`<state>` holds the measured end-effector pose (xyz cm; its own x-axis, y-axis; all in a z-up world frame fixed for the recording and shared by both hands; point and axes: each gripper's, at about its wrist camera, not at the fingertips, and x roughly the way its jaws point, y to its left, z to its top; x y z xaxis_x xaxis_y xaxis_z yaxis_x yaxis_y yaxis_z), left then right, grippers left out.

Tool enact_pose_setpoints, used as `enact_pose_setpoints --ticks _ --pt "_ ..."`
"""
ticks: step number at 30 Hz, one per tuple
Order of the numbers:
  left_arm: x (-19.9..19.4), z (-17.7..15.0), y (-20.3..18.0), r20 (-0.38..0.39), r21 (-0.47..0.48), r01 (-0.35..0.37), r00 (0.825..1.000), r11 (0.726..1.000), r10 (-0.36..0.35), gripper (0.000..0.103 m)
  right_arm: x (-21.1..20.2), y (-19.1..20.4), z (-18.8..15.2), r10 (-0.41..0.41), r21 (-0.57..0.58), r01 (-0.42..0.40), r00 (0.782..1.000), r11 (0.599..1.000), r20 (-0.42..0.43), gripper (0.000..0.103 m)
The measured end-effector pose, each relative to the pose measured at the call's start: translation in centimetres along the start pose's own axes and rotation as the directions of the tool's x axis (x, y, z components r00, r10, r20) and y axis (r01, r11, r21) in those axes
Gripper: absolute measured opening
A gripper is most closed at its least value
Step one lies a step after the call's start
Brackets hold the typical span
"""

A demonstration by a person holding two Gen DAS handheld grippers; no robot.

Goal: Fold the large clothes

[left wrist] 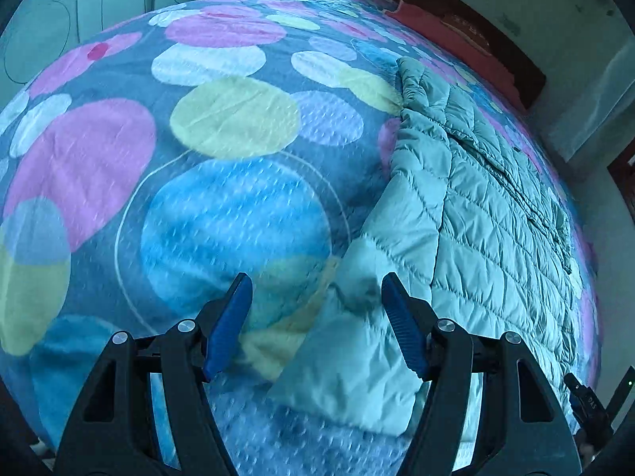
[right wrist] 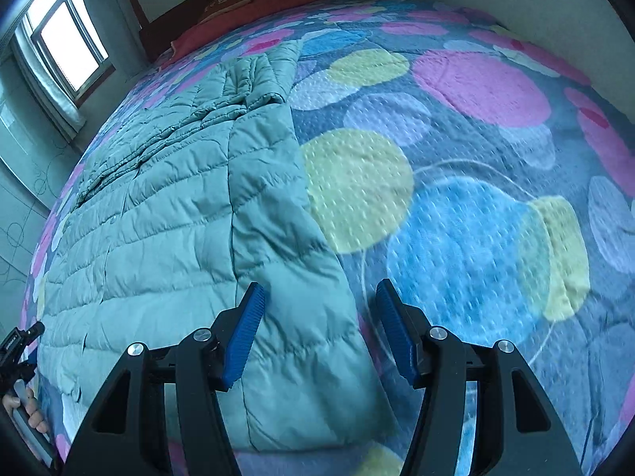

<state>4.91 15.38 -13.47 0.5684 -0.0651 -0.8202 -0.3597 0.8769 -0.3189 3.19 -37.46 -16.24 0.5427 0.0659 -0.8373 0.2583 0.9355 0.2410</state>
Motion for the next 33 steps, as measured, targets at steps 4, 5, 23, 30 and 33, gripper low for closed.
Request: enact_pose_setpoints --ticks 4,5,23,30,33 --pt "-1.2 -1.9 0.6 -0.005 -0.043 0.023 1.0 0.999 -0.023 0.067 -1.1 -0.8 -2.0 0.036 0.043 -0.036 0.999 0.998 -0.007 0.059" --pt "-1.5 -2.4 0.8 -0.007 -0.053 0.029 1.0 0.998 -0.029 0.067 -1.2 -0.9 -2.3 0.04 0.048 -0.04 0.999 0.998 -0.008 0.059" --pt "-1.7 -4.6 -0.1 0.003 -0.155 0.164 0.986 0.974 -0.165 0.067 -2.0 0.5 -5.3 0.243 0.183 -0.241 0.97 0.953 0.015 0.059" --pt "-1.8 -4.8 -0.4 0.004 -0.18 0.18 0.983 0.967 -0.182 0.056 -1.5 0.0 -4.9 0.267 0.233 -0.274 0.962 0.933 0.062 0.058" --pt "-1.9 -5.5 -0.5 0.012 -0.192 0.189 0.982 0.963 -0.191 0.056 -1.5 0.1 -4.8 0.25 0.216 -0.259 0.966 0.941 0.069 0.053"
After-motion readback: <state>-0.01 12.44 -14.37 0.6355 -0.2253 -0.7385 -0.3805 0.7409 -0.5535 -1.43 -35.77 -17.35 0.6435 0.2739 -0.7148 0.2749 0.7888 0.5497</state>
